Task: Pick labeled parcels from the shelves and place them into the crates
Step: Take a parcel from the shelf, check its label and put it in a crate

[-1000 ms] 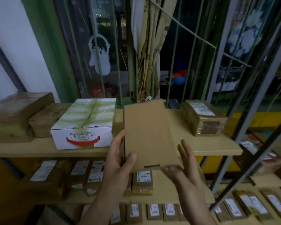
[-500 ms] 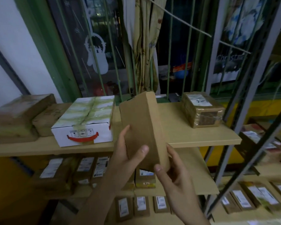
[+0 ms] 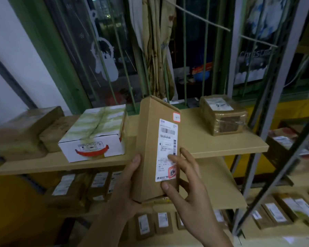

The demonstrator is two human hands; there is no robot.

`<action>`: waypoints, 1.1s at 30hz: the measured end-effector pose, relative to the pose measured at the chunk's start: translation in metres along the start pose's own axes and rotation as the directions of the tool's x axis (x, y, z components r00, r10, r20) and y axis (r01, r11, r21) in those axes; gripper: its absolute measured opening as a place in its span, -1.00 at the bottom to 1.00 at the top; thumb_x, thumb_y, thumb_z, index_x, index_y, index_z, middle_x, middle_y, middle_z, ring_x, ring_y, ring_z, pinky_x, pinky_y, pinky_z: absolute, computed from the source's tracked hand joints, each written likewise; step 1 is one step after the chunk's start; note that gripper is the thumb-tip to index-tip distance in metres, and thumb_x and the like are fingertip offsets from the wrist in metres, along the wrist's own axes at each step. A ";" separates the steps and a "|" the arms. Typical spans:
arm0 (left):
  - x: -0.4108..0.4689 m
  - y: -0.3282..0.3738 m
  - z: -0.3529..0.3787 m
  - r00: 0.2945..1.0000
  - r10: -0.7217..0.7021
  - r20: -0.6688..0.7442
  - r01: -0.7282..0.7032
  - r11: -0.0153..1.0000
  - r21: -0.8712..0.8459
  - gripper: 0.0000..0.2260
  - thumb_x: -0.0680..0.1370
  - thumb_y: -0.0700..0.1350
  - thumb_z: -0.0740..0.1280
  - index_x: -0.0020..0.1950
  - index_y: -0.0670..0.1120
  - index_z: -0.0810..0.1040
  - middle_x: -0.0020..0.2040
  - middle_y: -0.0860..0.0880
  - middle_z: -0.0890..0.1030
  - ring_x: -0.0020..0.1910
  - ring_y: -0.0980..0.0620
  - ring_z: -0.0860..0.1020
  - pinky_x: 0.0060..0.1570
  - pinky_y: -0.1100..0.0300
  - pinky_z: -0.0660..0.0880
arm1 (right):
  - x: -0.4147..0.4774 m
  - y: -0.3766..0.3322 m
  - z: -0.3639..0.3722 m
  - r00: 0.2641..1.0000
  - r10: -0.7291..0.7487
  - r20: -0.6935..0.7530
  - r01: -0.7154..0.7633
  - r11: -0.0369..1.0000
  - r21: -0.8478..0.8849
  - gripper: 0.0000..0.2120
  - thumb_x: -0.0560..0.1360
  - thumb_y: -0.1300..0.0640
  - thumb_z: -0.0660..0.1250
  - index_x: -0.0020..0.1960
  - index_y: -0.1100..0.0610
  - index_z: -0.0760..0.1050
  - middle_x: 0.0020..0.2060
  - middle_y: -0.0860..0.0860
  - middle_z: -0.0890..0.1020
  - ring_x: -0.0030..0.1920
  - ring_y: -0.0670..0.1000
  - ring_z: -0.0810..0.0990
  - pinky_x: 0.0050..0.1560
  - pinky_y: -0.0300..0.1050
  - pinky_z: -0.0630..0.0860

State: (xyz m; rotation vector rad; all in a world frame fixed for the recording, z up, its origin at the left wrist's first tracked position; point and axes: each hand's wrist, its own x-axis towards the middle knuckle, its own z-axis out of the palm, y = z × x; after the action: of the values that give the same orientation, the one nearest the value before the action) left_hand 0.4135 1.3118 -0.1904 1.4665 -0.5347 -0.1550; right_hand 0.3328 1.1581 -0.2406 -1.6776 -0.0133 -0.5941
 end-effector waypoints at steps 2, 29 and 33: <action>-0.010 -0.022 -0.007 0.993 0.104 -0.048 -0.104 0.994 -0.010 -0.37 0.43 0.07 0.47 0.44 -0.08 0.39 0.36 -0.02 0.51 0.46 0.12 0.41 0.16 0.43 0.50 | 0.001 0.001 0.003 0.999 0.012 -0.039 -0.012 1.000 0.008 -0.23 0.45 0.23 0.54 0.42 -0.37 0.32 0.52 -0.27 0.26 0.51 -0.20 0.29 0.27 -0.05 0.54; -0.045 0.023 -0.143 0.805 -0.038 -0.592 -0.166 0.943 -0.287 -0.47 0.59 -0.08 0.34 0.50 0.29 0.30 0.28 0.02 0.64 0.24 -0.08 0.63 0.08 -0.18 0.60 | 0.053 -0.054 0.124 0.927 -0.031 0.375 -0.076 0.961 0.267 -0.39 0.51 0.39 0.42 0.42 -0.07 0.40 0.12 -0.05 0.69 0.14 -0.01 0.68 -0.01 -0.16 0.64; -0.090 0.031 -0.216 0.630 -0.076 -0.773 -0.198 0.947 -0.254 -0.49 0.55 0.06 0.40 0.46 0.33 0.36 0.26 0.05 0.63 0.16 -0.04 0.66 0.00 -0.08 0.62 | 0.064 -0.070 0.176 0.914 -0.033 0.405 -0.083 0.960 0.266 -0.51 0.52 0.34 0.43 0.32 -0.11 0.53 -0.05 0.19 0.64 -0.06 0.19 0.64 -0.06 -0.06 0.62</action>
State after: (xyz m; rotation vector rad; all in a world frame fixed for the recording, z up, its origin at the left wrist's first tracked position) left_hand 0.4213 1.5473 -0.1852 1.0473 0.1645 0.4373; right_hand 0.4303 1.3149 -0.1641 -1.4947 -0.3603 -0.2003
